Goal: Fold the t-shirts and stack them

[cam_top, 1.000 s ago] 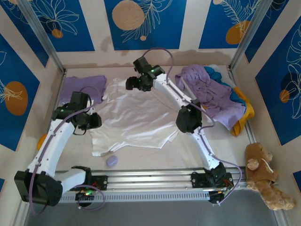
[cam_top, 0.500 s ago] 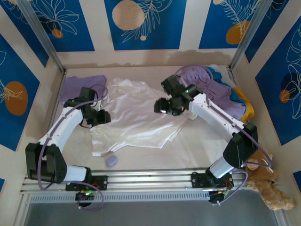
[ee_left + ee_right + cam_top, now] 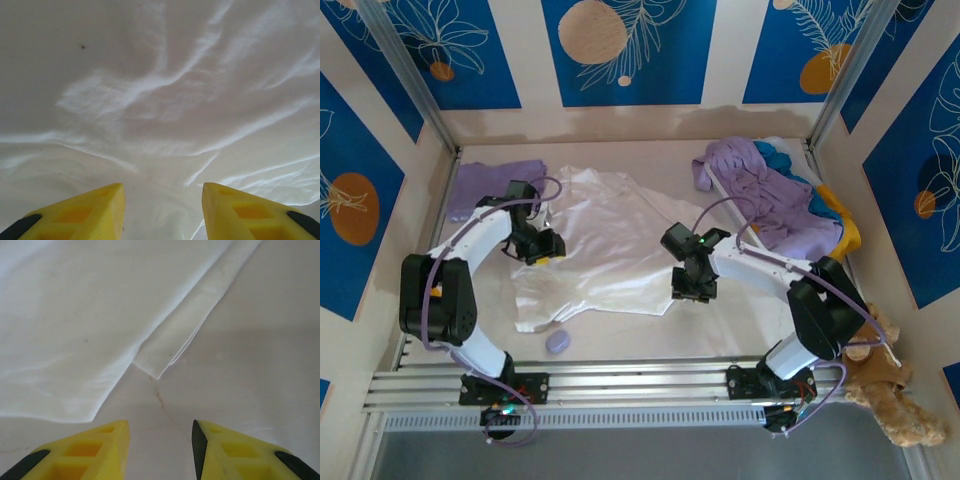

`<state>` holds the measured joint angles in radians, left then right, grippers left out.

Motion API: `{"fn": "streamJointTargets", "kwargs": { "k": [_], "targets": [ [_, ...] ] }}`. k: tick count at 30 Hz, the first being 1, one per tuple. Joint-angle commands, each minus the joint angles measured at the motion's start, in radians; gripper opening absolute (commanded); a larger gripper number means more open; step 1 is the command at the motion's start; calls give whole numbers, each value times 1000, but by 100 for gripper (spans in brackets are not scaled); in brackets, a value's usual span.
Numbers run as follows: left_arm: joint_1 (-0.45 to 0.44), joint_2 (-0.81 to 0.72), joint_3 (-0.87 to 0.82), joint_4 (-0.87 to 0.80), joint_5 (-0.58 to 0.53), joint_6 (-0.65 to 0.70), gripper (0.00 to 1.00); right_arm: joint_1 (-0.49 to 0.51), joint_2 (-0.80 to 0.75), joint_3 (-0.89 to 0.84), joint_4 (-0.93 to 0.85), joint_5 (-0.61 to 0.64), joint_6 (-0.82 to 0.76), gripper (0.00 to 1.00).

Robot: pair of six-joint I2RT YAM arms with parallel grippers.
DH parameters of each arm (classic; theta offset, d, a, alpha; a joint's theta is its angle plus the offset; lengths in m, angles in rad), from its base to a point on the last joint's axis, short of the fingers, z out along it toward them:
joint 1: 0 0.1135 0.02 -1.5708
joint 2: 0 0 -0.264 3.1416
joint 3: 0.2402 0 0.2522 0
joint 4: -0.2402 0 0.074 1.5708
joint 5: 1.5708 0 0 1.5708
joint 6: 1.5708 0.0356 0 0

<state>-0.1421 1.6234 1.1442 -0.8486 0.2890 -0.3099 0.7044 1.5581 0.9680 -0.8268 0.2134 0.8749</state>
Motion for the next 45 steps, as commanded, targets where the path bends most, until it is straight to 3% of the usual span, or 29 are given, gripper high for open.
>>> {"fn": "streamJointTargets", "kwargs": {
  "k": [1,11,21,26,32,45],
  "targets": [
    [-5,16,30,-24,18,23,45,-14,29,-24,72,6,28,36],
    [-5,43,38,-24,9,32,45,-52,99,-22,106,15,-8,23],
    [-5,67,25,-14,5,44,45,-65,86,0,50,35,-2,0],
    [-5,99,24,2,14,39,46,-49,17,8,-147,99,199,0],
    [-6,158,48,-10,8,57,46,13,-130,-70,-246,133,368,0],
    [-4,236,91,-43,-43,73,48,13,-345,-210,-427,230,573,0]
  ]
}}
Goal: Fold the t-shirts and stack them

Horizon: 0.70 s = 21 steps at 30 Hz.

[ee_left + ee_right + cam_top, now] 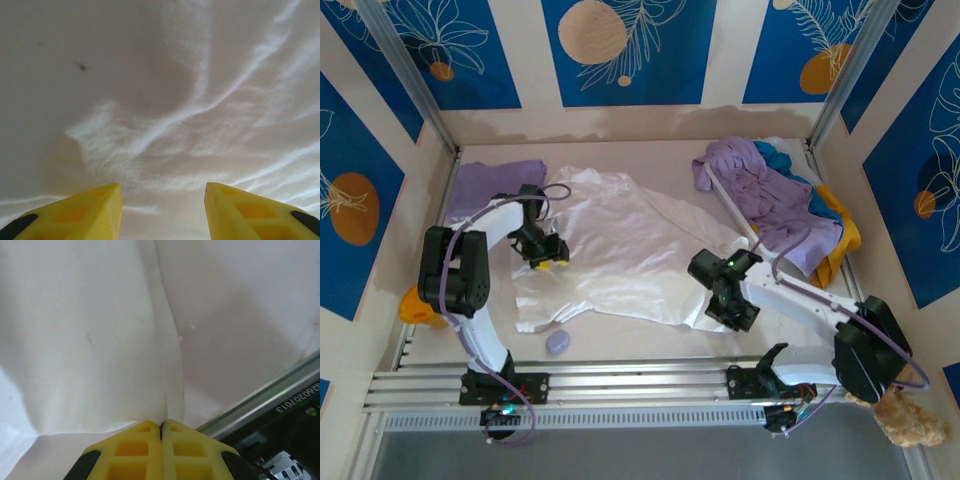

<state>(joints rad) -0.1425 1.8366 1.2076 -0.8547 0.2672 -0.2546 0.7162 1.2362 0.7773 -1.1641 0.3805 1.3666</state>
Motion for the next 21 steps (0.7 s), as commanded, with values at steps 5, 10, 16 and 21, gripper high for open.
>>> {"fn": "streamJointTargets", "kwargs": {
  "k": [5,10,16,21],
  "targets": [
    [-5,-12,43,0,-56,-3,49,10,-10,20,-223,162,110,16],
    [-2,-36,130,-25,-96,-2,50,33,-16,86,-217,164,44,38],
    [8,50,282,-83,-77,17,51,34,3,181,-74,128,-130,45],
    [-7,136,376,-53,-23,-11,51,-16,107,221,138,72,-253,50]
  ]
}}
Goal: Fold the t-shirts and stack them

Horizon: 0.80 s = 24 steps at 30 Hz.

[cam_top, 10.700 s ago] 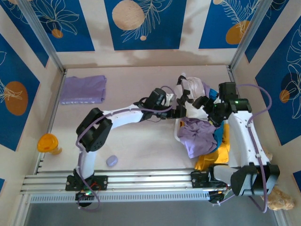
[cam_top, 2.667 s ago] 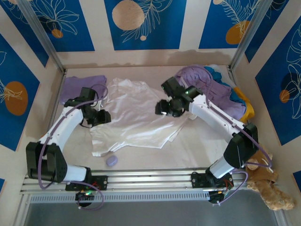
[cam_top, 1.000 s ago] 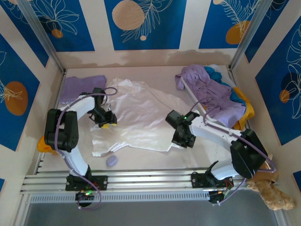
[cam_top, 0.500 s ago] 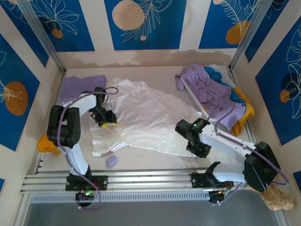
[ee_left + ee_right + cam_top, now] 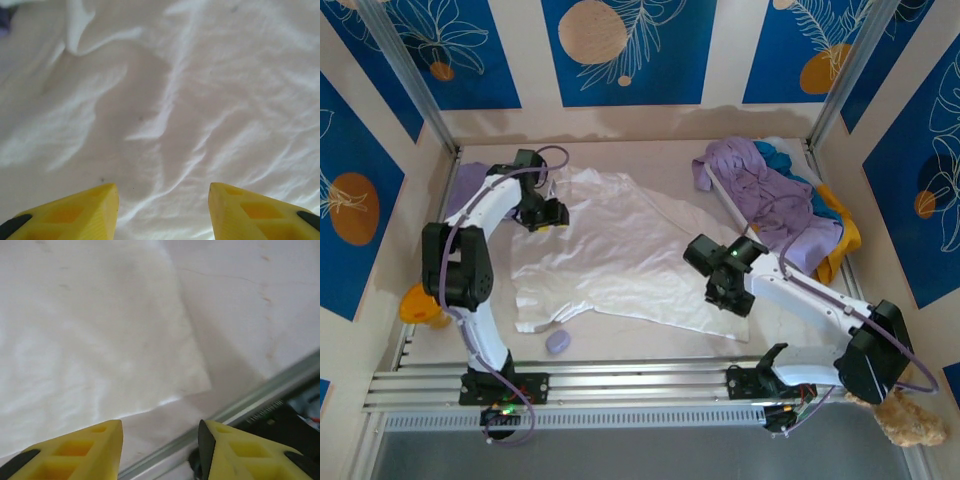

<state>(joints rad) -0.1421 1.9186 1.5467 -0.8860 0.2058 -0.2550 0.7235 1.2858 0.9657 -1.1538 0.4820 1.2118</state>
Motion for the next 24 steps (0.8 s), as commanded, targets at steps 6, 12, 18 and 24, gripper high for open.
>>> {"fn": "streamJointTargets", "kwargs": {
  "k": [6,12,18,24],
  "targets": [
    [-29,183,173,-17,64,-40,53,-99,291,184,204,-77,-241,52],
    [-42,334,392,-55,78,-57,55,-196,500,341,255,-164,-329,52],
    [-60,502,622,-113,102,-77,56,-249,710,532,246,-219,-409,52],
    [-56,597,726,-144,42,-99,56,-272,866,689,226,-275,-468,53]
  ]
}}
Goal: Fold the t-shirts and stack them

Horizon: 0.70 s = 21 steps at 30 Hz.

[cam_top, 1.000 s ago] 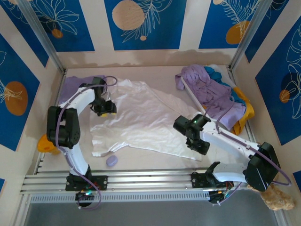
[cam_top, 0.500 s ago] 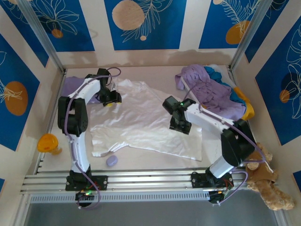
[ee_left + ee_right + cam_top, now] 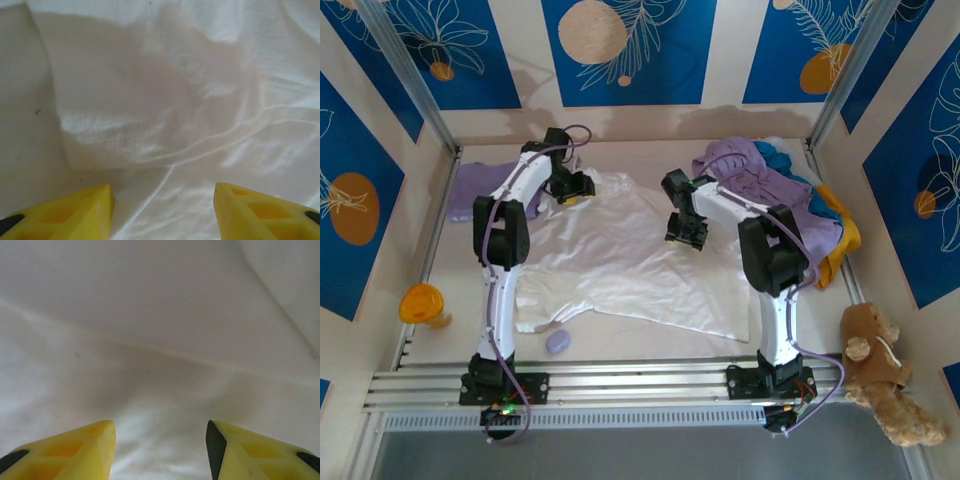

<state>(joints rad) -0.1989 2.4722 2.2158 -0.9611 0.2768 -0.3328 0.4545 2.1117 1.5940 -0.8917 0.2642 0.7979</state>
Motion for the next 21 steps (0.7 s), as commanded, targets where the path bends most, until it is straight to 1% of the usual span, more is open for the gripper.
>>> {"fn": "streamJointTargets", "kwargs": {
  "k": [1,9,13,15,18,21],
  "targets": [
    [7,60,74,-80,-38,-27,57,-4,62,87,-41,-64,-63,53],
    [67,90,86,-45,-48,-46,57,8,219,295,-56,-149,-125,53],
    [91,103,137,-65,-27,-46,57,2,323,475,-125,-156,-159,52],
    [95,87,147,-58,1,-40,57,-2,353,551,-168,-158,-166,52],
    [87,-6,117,-39,48,-43,57,-2,314,567,-184,-145,-165,52],
    [87,-146,24,6,92,-63,59,5,192,489,-172,-131,-140,52]
  ]
}}
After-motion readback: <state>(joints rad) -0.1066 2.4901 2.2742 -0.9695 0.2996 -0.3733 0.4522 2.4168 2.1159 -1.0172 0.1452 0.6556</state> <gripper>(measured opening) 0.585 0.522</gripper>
